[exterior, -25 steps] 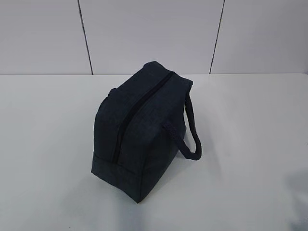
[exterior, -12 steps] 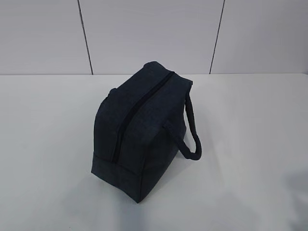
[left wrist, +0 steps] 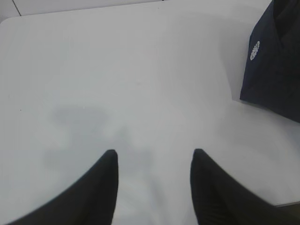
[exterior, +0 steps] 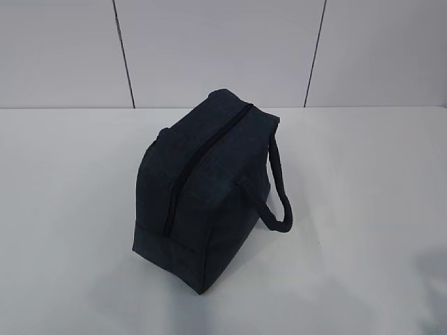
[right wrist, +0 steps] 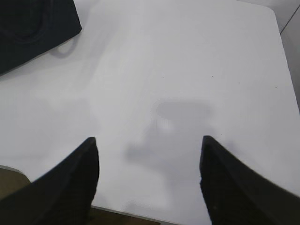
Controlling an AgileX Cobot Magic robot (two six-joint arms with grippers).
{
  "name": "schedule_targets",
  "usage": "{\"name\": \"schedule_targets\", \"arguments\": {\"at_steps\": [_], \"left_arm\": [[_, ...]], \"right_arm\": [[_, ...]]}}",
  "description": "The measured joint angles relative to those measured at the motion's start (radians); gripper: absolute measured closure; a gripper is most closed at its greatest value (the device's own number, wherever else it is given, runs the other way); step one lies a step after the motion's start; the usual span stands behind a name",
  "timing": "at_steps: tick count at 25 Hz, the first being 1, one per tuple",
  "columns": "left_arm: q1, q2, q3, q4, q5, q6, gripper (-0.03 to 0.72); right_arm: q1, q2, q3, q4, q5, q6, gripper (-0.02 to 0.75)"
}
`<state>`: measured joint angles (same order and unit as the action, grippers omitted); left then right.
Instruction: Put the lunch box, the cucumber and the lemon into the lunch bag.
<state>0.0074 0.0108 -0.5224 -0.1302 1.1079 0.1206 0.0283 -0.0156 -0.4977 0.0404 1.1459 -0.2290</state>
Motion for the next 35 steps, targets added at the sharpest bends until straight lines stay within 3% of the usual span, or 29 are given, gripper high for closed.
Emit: {"name": "schedule_targets", "arguments": {"at_steps": [35], "left_arm": [[0.000,0.000,0.000,0.000,0.000,0.000,0.372]], "right_arm": [[0.000,0.000,0.000,0.000,0.000,0.000,0.227]]}}
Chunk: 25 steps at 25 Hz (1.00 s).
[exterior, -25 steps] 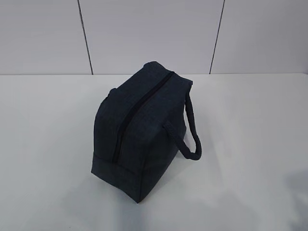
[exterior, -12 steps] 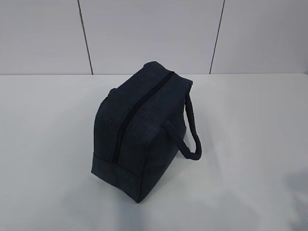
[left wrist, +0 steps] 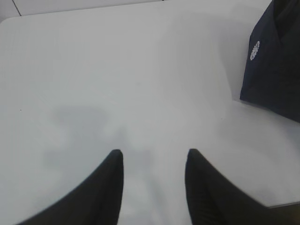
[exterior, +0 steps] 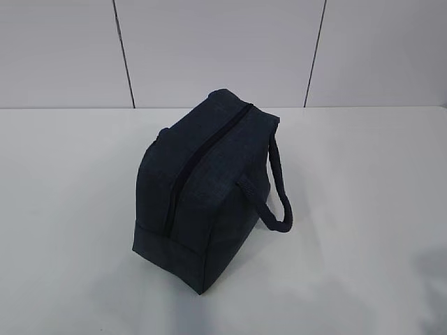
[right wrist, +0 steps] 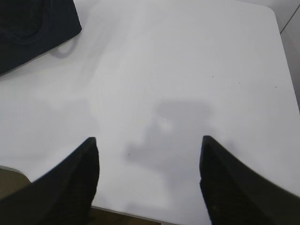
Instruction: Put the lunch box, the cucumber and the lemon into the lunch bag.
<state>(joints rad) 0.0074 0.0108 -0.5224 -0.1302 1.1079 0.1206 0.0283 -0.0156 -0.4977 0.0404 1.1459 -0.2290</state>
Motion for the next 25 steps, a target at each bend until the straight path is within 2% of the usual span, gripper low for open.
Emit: {"name": "schedule_targets", "arguments": {"at_steps": [25], "left_arm": [[0.000,0.000,0.000,0.000,0.000,0.000,0.372]], "right_arm": [[0.000,0.000,0.000,0.000,0.000,0.002,0.228]]}}
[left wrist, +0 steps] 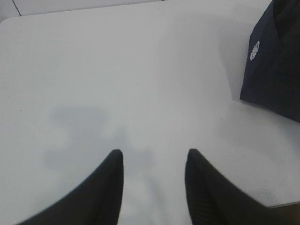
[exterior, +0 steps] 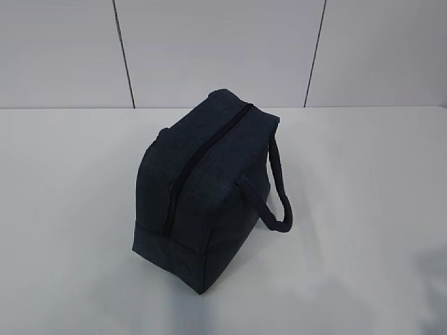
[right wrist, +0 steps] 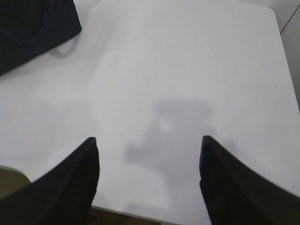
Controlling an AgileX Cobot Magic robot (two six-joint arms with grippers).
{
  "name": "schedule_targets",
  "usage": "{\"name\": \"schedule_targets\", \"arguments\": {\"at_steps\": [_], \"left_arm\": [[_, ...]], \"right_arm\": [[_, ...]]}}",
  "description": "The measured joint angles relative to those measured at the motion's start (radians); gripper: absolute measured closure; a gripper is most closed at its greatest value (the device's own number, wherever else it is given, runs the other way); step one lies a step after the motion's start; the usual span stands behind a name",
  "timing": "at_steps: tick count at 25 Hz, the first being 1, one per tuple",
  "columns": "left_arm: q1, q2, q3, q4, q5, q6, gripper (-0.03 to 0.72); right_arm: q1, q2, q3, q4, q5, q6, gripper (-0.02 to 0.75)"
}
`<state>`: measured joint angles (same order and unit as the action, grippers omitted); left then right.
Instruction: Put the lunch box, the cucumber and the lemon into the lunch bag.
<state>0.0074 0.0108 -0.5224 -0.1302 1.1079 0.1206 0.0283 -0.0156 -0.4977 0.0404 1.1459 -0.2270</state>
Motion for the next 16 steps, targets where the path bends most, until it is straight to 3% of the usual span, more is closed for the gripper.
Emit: {"name": "schedule_targets", "arguments": {"at_steps": [16], "left_arm": [[0.000,0.000,0.000,0.000,0.000,0.000,0.373]], "right_arm": [[0.000,0.000,0.000,0.000,0.000,0.000,0.228]]}}
